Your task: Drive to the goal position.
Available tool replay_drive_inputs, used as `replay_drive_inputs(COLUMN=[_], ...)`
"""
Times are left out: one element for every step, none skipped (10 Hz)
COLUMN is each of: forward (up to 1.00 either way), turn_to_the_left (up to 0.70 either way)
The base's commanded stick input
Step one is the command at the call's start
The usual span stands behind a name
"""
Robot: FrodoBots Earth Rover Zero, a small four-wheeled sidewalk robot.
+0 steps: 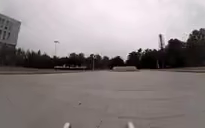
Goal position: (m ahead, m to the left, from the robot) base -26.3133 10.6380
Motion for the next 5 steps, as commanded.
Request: replay_drive_inputs(forward=[0.85,0.85,0.85,0.85,0.85], turn_to_the_left=[0.0,0.0,0.0,0.0,0.0])
